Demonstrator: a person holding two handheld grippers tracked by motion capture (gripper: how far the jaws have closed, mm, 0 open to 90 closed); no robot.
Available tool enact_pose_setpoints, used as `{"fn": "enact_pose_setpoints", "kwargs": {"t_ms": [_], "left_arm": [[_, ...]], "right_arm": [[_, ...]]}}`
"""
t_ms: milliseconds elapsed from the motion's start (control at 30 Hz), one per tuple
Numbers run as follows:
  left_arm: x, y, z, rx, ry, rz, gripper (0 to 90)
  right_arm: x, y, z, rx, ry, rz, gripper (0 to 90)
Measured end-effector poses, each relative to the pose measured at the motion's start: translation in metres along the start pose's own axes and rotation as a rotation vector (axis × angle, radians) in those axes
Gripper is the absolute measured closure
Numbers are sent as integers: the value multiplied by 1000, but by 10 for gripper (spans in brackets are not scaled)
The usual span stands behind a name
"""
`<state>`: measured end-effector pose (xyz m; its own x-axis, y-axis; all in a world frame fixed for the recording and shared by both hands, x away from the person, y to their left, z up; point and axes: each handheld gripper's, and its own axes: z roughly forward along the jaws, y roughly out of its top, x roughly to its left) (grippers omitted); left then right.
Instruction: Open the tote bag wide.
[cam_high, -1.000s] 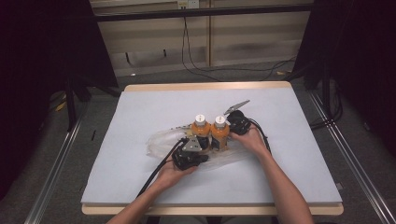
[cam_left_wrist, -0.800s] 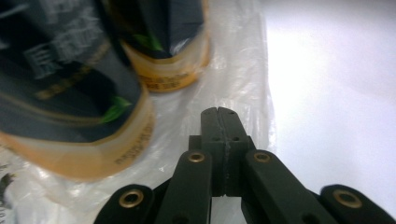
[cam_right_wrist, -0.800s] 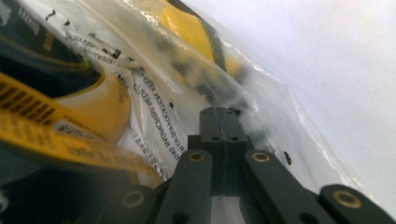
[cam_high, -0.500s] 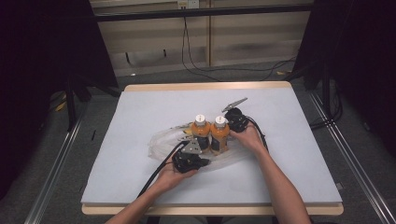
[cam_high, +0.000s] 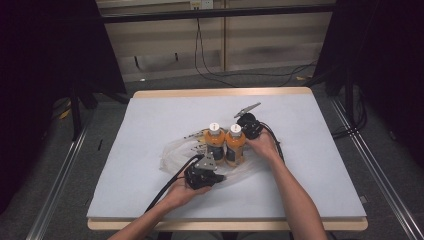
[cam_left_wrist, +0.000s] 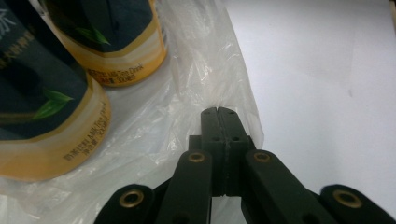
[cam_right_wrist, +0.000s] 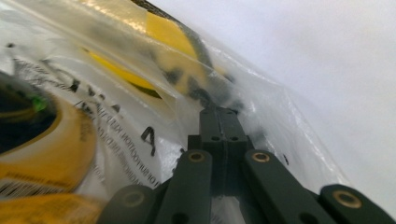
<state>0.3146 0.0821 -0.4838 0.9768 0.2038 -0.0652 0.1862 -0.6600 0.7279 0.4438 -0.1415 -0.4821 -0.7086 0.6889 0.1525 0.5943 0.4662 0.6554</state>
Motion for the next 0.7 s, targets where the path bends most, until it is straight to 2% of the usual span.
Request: {"fn": "enact_pose_setpoints", "kwargs": {"t_ms": [33, 100, 133, 167, 267, 333, 400, 433, 467, 567, 633, 667, 700], "left_arm": [[-1, -1, 0, -9, -5, -7, 900], [-1, 0, 0, -1, -1, -2, 900], [-2, 0, -1, 3, -3, -4, 900], [-3, -2, 1, -19, -11, -11, 900], [-5, -1, -1, -4, -18, 7, 900], [-7, 0, -2, 14, -15, 8, 900], [-8, -1, -1, -3, -25, 10, 900], [-9, 0, -2, 15, -22, 22, 900], [-10, 0, -1, 3, -28, 18, 900], [-13, 0, -1, 6, -37, 34, 900], [-13, -1, -2, 4, -50, 31, 900], [-12, 0, -3, 18, -52, 32, 900], [-12, -1, -1, -1, -62, 23, 900]], "right_arm": [[0, 3, 1, 7, -17, -22, 900], [2, 8, 3, 28, -41, -35, 900], [2, 8, 4, 27, -45, -33, 900], [1, 8, 5, 19, -38, -20, 900], [-3, 7, 6, -1, -27, 11, 900], [-2, 8, 7, -4, -34, 17, 900], [-1, 9, 8, -5, -45, 20, 900], [-2, 9, 8, -10, -47, 17, 900], [-2, 9, 8, -8, -51, 21, 900], [-3, 11, 11, -19, -63, 24, 900], [-3, 13, 12, -18, -73, 36, 900], [-4, 15, 14, -16, -75, 36, 900], [-4, 17, 14, 0, -83, 27, 900]]}}
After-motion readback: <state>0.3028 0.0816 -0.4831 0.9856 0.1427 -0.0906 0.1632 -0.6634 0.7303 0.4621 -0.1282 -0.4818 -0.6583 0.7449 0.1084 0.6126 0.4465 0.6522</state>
